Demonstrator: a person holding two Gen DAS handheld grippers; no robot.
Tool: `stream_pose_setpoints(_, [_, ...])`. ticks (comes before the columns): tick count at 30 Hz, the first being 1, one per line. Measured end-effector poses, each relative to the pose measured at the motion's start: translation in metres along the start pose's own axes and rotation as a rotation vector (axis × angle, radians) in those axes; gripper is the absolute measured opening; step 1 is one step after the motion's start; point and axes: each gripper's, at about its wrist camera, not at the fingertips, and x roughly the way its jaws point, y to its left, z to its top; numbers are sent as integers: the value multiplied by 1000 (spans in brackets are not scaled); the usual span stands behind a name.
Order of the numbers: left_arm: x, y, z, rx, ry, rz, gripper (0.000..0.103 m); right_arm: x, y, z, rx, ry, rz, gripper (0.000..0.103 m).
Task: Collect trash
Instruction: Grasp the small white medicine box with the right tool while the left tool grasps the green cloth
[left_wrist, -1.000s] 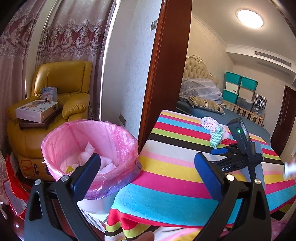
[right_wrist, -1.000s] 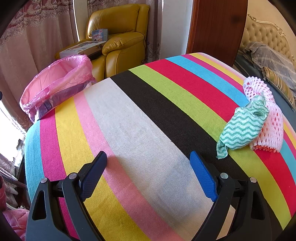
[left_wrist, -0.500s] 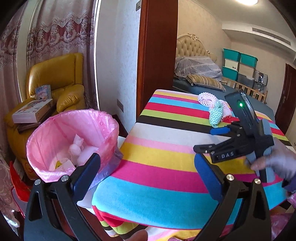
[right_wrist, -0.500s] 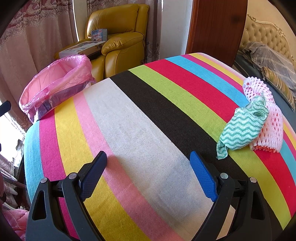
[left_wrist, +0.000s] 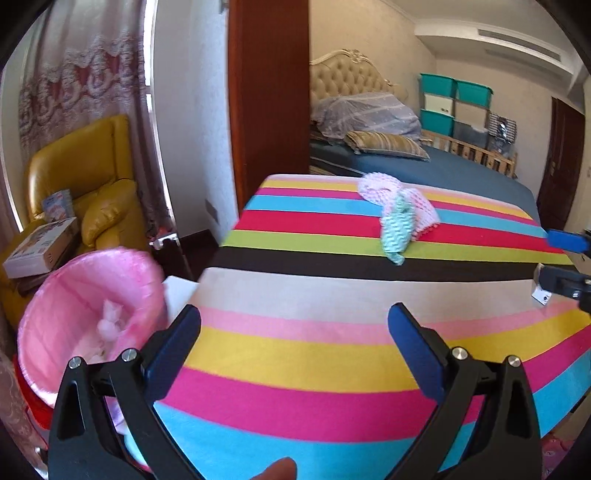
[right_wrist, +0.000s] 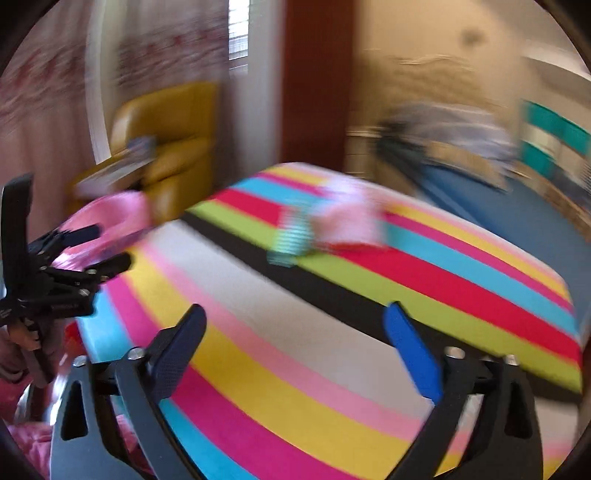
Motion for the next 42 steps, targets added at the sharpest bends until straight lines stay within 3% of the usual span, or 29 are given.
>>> stream_pose_setpoints(2, [15, -15, 5, 5, 22, -29, 98, -12, -31, -23, 121, 3, -134, 96])
stream_pose_setpoints(3, [22, -21, 7, 4, 32, -51, 98, -13, -43, -32, 172, 16, -162, 96])
stream_pose_setpoints(8, [48, -54, 18, 52, 46, -84, 98, -3, -101, -70, 438, 135, -245, 96])
stream_pose_setpoints(12, [70, -67, 24, 74, 93, -62, 98, 19, -118, -70, 503, 193, -235, 90])
stream_pose_setpoints(16, [79, -66, 26, 71, 88, -15, 97, 49, -119, -64, 484, 268, -267, 77])
stream_pose_setpoints(18, [84, -64, 26, 50, 108, -41, 97, 56, -116, -58, 438, 280, -321, 62])
stream_pose_setpoints(19, [85, -62, 26, 41, 114, -61, 97, 57, -117, -57, 438, 263, -298, 57])
stream_pose_setpoints(21, [83, -59, 26, 25, 82, -53, 97, 51, -121, -57, 455, 200, -170, 47])
stream_pose_setpoints(23, [87, -60, 26, 27, 88, -76, 97, 46, -117, -55, 421, 166, -134, 43])
stream_pose_setpoints(32, [116, -87, 41, 25, 153, -117, 98, 31, -110, -54, 323, 118, -143, 39])
stream_pose_setpoints(39, [145, -102, 66, -5, 169, -91, 97, 36, -112, -57, 326, 156, -126, 39])
stream_pose_setpoints(42, [161, -110, 73, 34, 188, -80, 84, 40, -111, -61, 336, 181, -114, 39])
